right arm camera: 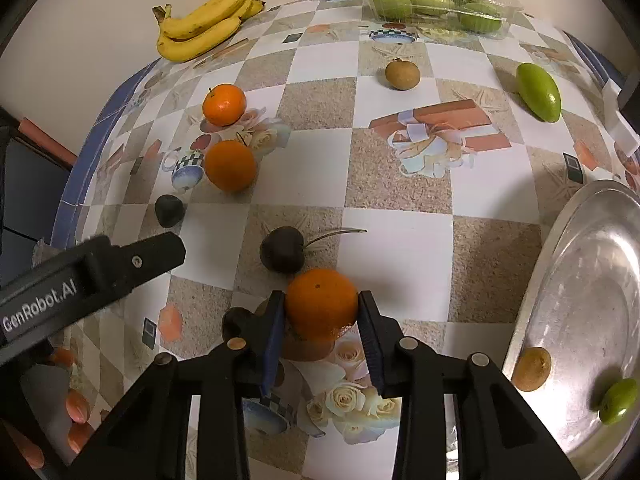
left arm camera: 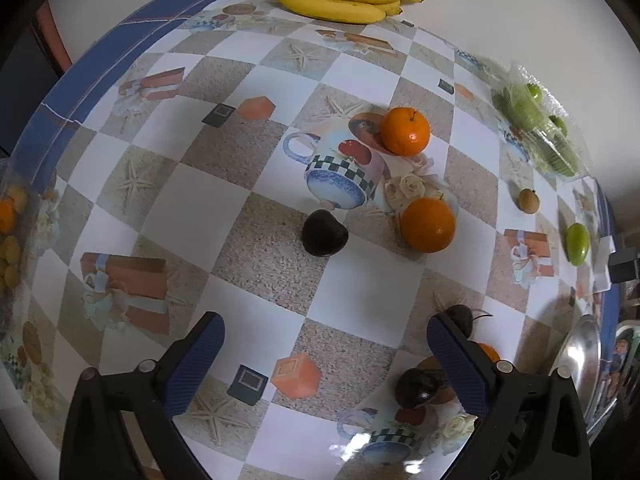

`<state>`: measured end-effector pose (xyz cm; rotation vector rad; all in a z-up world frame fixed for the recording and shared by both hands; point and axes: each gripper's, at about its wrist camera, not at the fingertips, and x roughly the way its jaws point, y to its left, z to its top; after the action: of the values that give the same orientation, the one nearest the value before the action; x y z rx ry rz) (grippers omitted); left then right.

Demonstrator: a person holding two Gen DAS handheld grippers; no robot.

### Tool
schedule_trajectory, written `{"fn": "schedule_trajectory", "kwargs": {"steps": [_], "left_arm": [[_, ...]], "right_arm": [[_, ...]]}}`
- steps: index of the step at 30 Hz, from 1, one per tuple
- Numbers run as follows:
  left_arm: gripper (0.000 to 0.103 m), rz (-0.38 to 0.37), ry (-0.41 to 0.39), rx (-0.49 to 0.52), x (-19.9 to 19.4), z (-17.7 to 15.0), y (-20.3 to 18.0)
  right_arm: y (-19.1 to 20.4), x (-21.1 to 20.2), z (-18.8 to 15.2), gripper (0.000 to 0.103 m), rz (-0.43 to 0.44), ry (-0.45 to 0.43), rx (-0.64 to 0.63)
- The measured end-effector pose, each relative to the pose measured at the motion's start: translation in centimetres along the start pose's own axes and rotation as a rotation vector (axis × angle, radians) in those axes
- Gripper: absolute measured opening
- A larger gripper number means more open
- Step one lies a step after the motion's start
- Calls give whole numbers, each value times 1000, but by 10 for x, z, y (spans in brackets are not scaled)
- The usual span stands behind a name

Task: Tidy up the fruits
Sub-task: 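Grasp the tangerine with the right gripper while the left tool approaches a dark plum, then carry the tangerine over the steel bowl with the right tool while the left gripper grasps the dark plum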

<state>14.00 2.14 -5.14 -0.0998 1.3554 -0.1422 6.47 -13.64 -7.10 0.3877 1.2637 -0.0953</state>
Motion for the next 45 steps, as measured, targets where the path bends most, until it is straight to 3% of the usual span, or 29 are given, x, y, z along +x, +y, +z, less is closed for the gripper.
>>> {"fn": "schedule_trajectory", "kwargs": {"steps": [10,14,25,27,29,32,38,45], "left_arm": [[98,-60,17,44,1,-6,-16],[95,-105,61,64,7,-14,-25],[66,-109,120,138,20,-35,-51],[53,-109,127,143,21,-36,-54],[48,-106,129,144,23,-37,-56],[46,-97,126,146,24,-37,-57],[32,-96,123,144,28,-35,-62],[31,-91,99,130,20,-33,-55]], "right_arm": [[-18,-23,-6,37,30,-36,47],[-31,-34,-10,37,19,-55,85],[-50,-56,-22,37,49,-87,156],[-51,-58,-24,37,55,-88,160],[-52,-59,-25,37,61,-89,162],[-54,-62,-27,37,68,-94,166],[-56,-64,-30,37,78,-98,169],[-59,-69,-30,37,95,-109,173]]}}
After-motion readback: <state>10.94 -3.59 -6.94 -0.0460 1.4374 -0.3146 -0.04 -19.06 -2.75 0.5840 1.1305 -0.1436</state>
